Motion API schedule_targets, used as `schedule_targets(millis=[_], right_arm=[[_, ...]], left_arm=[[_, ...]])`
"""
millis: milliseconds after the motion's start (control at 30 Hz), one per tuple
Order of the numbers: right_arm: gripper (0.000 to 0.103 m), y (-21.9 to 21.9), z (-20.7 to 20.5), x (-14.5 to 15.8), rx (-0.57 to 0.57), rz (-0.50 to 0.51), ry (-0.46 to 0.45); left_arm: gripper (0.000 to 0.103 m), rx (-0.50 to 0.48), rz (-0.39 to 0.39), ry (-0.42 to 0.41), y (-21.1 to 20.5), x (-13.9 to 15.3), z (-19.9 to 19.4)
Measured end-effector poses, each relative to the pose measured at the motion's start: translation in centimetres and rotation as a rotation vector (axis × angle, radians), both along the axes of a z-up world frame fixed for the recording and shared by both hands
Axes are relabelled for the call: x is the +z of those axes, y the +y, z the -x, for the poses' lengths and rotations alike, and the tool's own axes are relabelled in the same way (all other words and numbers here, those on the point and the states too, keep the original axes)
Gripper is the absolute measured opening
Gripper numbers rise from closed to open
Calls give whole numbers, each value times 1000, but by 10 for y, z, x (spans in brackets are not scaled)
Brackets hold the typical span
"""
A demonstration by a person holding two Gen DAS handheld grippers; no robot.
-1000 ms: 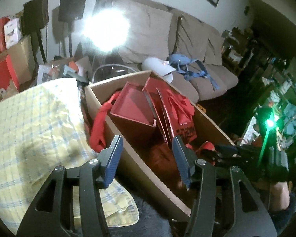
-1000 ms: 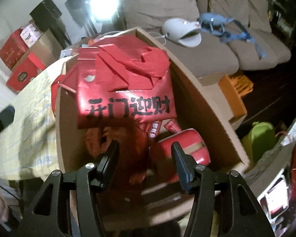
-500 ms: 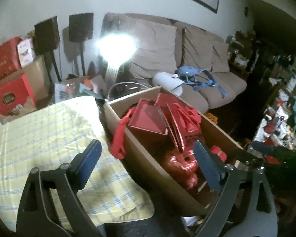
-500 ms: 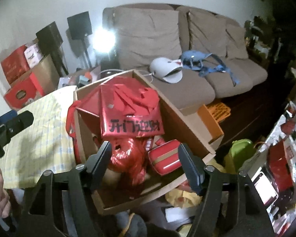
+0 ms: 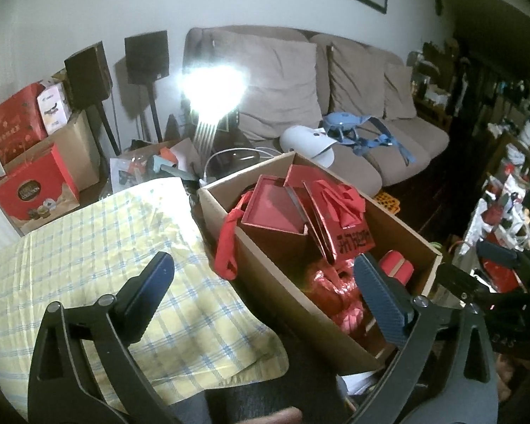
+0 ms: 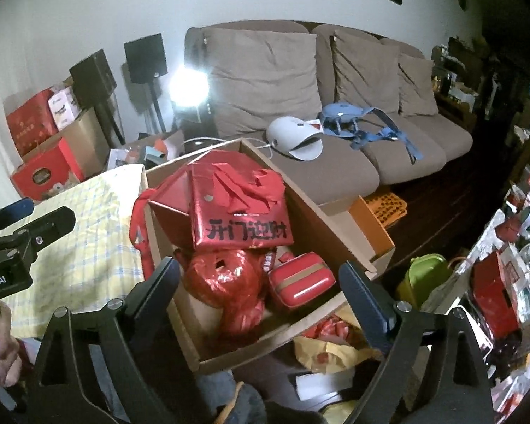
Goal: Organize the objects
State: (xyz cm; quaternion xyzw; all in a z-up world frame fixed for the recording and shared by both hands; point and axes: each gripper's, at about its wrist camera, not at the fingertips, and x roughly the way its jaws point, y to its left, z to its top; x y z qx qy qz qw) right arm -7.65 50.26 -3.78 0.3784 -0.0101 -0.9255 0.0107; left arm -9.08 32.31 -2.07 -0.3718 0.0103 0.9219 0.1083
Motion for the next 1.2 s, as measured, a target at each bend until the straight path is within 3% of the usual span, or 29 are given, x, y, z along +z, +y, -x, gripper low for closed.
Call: schedule_targets(millis=[100, 1200], right_arm=[[102, -4, -7, 5, -13, -29, 25], [102, -14, -6, 1, 23, -56, 20]], left_arm=[[103, -1, 1, -17, -2, 3, -1], [103, 4, 36, -35, -6, 0, -2]])
